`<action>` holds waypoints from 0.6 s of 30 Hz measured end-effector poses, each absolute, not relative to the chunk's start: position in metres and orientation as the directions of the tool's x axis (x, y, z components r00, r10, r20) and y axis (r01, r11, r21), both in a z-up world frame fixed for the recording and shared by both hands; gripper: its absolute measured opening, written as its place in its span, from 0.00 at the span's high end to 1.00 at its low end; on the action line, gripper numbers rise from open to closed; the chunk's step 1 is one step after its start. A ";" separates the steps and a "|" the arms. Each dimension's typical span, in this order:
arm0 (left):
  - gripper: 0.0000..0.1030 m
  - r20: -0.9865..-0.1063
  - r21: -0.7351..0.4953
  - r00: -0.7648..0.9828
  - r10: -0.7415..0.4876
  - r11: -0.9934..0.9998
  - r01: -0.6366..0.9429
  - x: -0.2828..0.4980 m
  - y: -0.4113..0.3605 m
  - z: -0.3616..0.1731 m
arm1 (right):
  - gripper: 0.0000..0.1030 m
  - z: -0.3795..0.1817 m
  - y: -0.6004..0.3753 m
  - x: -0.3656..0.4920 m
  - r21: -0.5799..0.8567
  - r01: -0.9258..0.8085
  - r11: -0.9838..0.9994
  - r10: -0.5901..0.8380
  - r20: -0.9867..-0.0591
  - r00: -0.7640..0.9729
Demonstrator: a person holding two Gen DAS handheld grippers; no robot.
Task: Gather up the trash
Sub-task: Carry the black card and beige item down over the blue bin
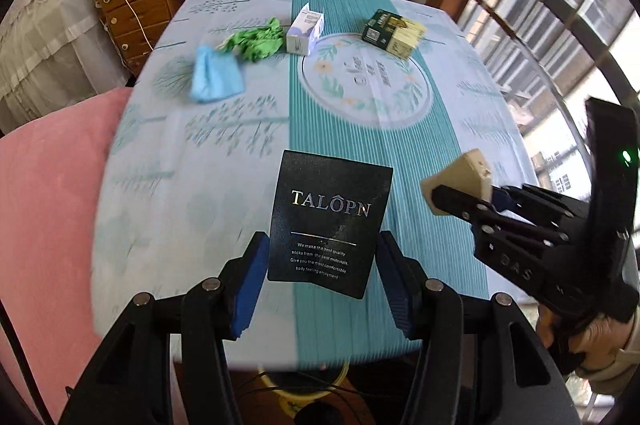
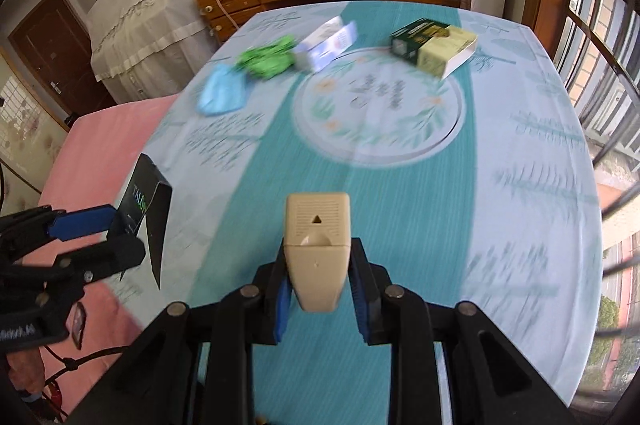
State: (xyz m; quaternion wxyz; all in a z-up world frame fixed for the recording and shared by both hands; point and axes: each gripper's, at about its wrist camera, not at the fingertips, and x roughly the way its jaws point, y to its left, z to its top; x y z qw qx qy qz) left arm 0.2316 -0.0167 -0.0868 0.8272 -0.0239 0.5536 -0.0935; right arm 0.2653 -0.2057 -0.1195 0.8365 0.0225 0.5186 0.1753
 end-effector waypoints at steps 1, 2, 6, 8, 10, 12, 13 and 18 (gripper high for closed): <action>0.49 -0.909 -0.140 0.375 -0.182 0.981 0.138 0.216 -0.011 -0.083 | 0.75 -0.116 -0.198 0.250 0.224 -0.266 0.938 0.319 -0.859 0.401; 0.49 -0.905 -0.136 0.383 -0.185 0.979 0.152 0.199 -0.006 -0.079 | 0.75 -0.115 -0.194 0.241 0.227 -0.263 0.938 0.320 -0.858 0.402; 0.49 -0.895 -0.129 0.398 -0.200 0.972 0.197 0.137 0.014 -0.070 | 0.75 -0.106 -0.169 0.185 0.219 -0.268 0.938 0.318 -0.853 0.415; 0.48 -0.896 -0.122 0.397 -0.199 0.970 0.212 0.113 0.020 -0.070 | 0.75 -0.105 -0.158 0.159 0.215 -0.268 0.939 0.314 -0.853 0.417; 0.48 -0.900 -0.121 0.386 -0.204 0.966 0.228 0.086 0.029 -0.072 | 0.75 -0.107 -0.148 0.135 0.217 -0.260 0.941 0.311 -0.858 0.409; 0.48 -0.904 -0.121 0.374 -0.206 0.964 0.237 0.067 0.034 -0.078 | 0.75 -0.111 -0.138 0.111 0.216 -0.259 0.941 0.307 -0.868 0.391; 0.48 -0.907 -0.124 0.366 -0.208 0.963 0.239 0.057 0.037 -0.082 | 0.75 -0.114 -0.133 0.102 0.215 -0.260 0.941 0.305 -0.874 0.380; 0.48 -0.921 -0.176 0.310 -0.236 0.962 0.210 0.028 0.044 -0.108 | 0.75 -0.135 -0.115 0.066 0.197 -0.288 0.937 0.284 -0.910 0.301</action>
